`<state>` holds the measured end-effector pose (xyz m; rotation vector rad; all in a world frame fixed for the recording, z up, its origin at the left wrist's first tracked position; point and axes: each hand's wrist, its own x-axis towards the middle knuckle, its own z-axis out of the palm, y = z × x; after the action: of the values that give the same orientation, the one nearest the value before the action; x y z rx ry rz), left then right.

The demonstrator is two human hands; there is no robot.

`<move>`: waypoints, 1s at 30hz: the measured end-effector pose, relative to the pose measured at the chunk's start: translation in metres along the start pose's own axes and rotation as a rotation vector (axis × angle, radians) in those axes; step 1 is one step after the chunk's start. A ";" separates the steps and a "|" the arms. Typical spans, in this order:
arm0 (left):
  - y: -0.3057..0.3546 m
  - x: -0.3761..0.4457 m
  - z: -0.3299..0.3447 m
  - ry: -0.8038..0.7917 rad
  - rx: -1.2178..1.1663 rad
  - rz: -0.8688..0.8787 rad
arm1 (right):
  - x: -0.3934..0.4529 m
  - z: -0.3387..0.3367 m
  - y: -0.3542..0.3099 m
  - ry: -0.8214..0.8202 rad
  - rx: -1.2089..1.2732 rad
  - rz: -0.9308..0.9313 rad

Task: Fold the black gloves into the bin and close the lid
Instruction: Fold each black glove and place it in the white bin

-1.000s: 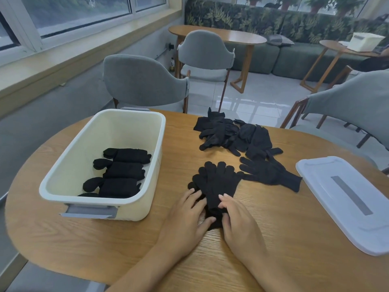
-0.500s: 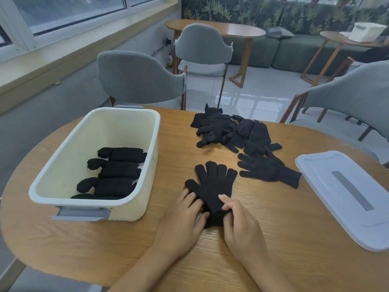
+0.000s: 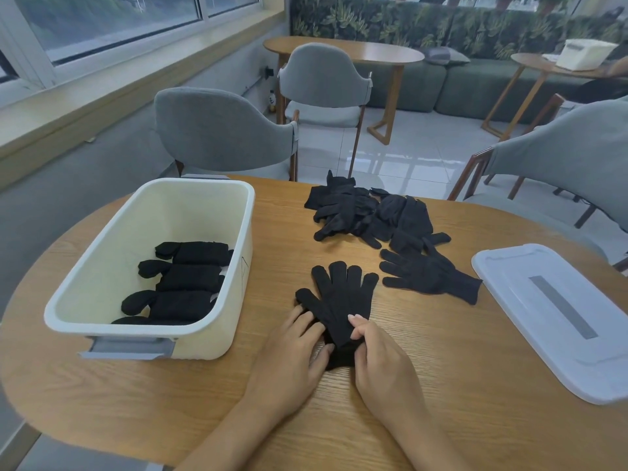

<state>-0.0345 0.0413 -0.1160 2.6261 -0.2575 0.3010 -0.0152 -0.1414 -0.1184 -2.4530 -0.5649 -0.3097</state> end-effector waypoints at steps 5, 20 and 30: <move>0.002 0.000 -0.003 0.019 -0.053 0.000 | -0.001 -0.005 -0.002 0.026 0.004 -0.061; -0.004 -0.009 0.004 0.091 -0.082 0.077 | 0.000 -0.009 0.002 0.134 0.151 0.103; -0.006 -0.007 0.003 0.054 -0.081 0.171 | 0.009 -0.009 0.008 -0.068 0.243 0.130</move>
<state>-0.0391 0.0459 -0.1235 2.5164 -0.4677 0.4091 -0.0040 -0.1493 -0.1123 -2.2576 -0.4413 -0.0978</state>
